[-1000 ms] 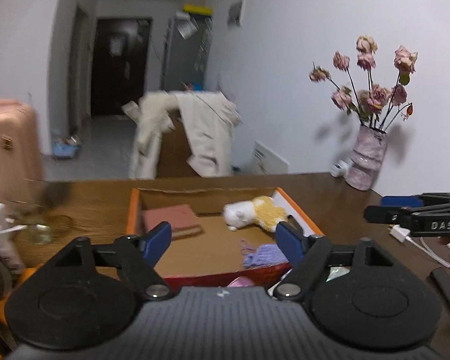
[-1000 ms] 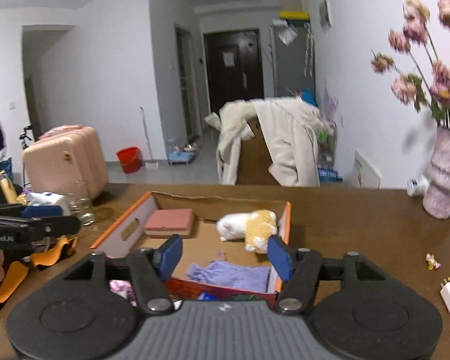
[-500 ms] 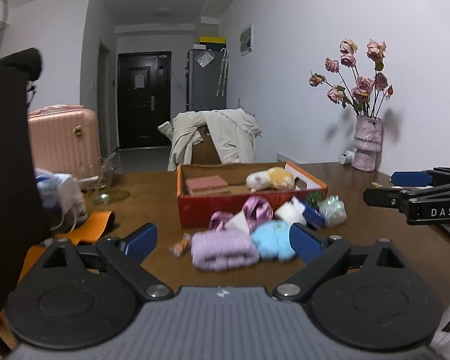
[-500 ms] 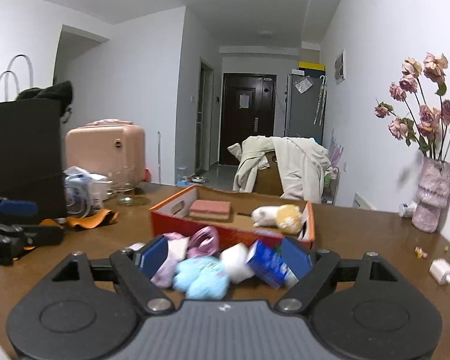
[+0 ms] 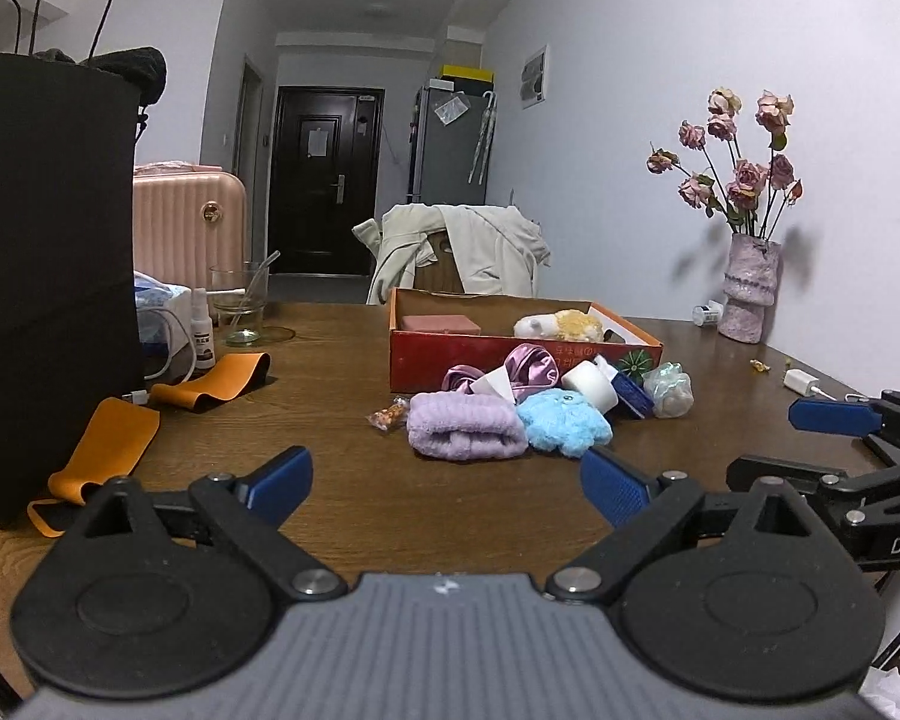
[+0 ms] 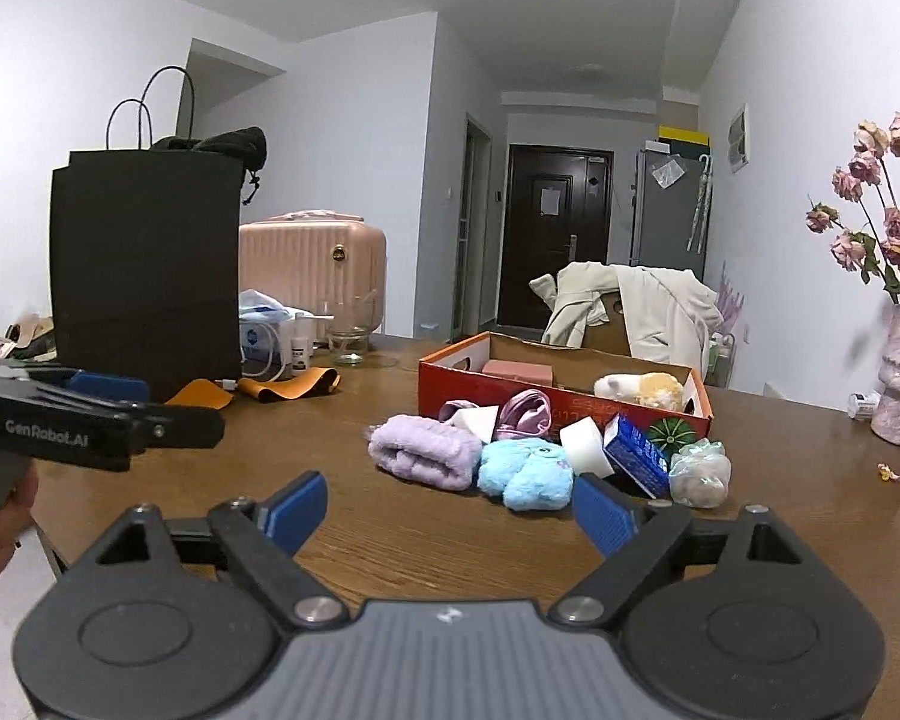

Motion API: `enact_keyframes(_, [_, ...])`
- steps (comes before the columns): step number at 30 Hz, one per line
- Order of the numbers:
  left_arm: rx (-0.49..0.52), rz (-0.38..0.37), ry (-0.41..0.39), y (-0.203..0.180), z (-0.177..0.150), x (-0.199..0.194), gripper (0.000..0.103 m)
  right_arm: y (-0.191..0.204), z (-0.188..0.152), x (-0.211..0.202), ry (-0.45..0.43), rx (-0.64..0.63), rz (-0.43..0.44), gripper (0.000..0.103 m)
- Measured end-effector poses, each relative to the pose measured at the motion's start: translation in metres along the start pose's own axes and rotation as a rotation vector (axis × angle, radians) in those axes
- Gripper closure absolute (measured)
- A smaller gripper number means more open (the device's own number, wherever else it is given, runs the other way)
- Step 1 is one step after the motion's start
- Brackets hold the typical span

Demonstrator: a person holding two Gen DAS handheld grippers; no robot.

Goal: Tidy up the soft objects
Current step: 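Move the right gripper back toward the remaining items on the table, then close the right gripper on the lavender towel and lift it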

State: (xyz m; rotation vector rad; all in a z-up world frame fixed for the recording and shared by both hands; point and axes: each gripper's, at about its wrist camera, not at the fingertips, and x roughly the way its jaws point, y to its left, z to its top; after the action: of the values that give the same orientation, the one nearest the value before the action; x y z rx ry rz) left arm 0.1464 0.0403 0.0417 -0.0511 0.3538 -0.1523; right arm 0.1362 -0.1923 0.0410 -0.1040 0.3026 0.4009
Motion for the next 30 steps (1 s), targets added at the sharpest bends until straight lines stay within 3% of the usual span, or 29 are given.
enact_keyframes(7, [-0.024, -0.010, 0.053, 0.007, -0.001, 0.028, 0.005, -0.012, 0.000, 0.026, 0.027, 0.068, 0.020, 0.018])
enact_keyframes(11, [-0.037, -0.027, 0.073, 0.015, 0.004, 0.060, 0.008, -0.026, 0.003, 0.060, 0.072, 0.155, 0.053, 0.030])
enact_keyframes(13, [-0.045, -0.032, 0.083, 0.021, 0.009, 0.080, 0.023, -0.034, 0.006, 0.084, 0.105, 0.219, 0.065, 0.038])
enact_keyframes(17, [-0.090, -0.073, 0.145, 0.036, 0.022, 0.134, 0.045, -0.052, 0.012, 0.138, 0.165, 0.337, 0.090, 0.054])
enact_keyframes(20, [-0.131, -0.109, 0.176, 0.044, 0.027, 0.169, 0.048, -0.059, 0.016, 0.177, 0.196, 0.378, 0.113, 0.060])
enact_keyframes(26, [-0.176, -0.135, 0.245, 0.054, 0.021, 0.219, 0.050, -0.061, 0.014, 0.233, 0.234, 0.403, 0.136, 0.063])
enact_keyframes(30, [-0.231, -0.188, 0.266, 0.062, 0.010, 0.233, 0.067, -0.063, 0.004, 0.253, 0.266, 0.436, 0.150, 0.063])
